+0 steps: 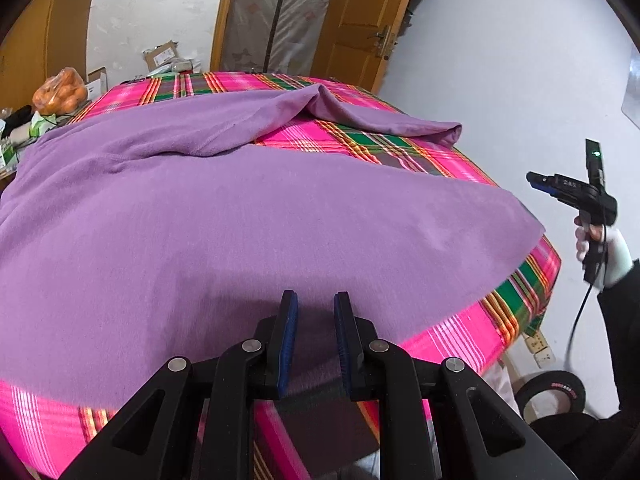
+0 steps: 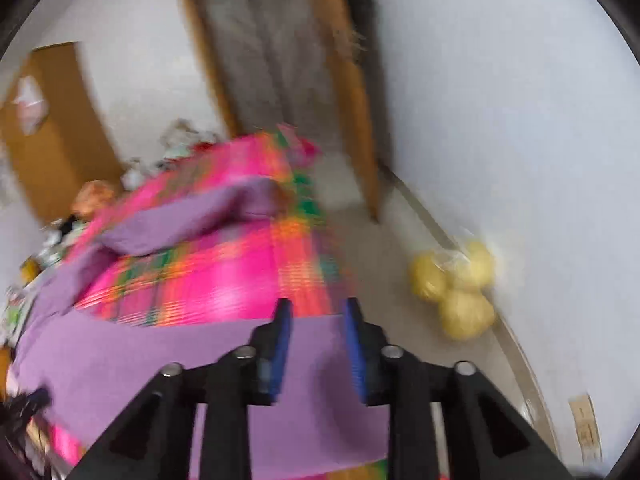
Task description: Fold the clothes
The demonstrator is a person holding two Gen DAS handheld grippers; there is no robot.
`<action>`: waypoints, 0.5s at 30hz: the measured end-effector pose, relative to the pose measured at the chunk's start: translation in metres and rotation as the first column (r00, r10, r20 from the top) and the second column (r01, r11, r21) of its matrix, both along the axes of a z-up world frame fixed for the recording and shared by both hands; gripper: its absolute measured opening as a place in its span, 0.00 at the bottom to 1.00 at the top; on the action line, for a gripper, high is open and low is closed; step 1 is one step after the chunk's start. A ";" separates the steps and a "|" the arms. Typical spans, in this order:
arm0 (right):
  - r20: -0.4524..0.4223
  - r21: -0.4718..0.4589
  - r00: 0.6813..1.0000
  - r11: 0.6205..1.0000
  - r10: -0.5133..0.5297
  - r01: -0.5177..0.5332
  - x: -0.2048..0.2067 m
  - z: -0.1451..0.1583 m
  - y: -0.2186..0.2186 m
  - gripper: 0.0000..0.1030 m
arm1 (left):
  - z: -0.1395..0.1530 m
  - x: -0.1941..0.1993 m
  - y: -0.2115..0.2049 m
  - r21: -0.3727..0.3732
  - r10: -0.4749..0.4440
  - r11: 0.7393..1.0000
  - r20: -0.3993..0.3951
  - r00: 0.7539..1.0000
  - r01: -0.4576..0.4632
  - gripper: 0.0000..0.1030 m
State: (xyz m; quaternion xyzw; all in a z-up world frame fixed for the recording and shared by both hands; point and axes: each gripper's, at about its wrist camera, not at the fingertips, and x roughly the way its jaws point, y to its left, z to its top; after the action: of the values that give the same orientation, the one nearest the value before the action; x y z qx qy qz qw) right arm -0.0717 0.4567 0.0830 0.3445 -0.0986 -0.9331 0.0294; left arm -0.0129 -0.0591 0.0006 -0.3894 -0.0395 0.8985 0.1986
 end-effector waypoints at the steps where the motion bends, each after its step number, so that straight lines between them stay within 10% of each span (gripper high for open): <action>1: -0.011 0.013 0.998 0.998 0.058 -0.058 0.005 -0.002 -0.020 0.32 | 0.000 0.003 -0.001 0.004 -0.003 1.000 -0.001 1.000 0.003 0.19; 15: 0.021 0.214 0.925 0.903 0.378 -0.374 0.050 -0.053 -0.155 0.39 | 0.007 0.027 -0.011 -0.034 0.003 0.999 -0.052 0.999 -0.005 0.19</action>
State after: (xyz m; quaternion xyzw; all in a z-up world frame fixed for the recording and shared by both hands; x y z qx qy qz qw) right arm -0.0216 0.3017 0.0300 0.3485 0.0708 -0.9186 0.1726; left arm 0.0146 -0.0698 0.0078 -0.3690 -0.0197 0.9093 0.1912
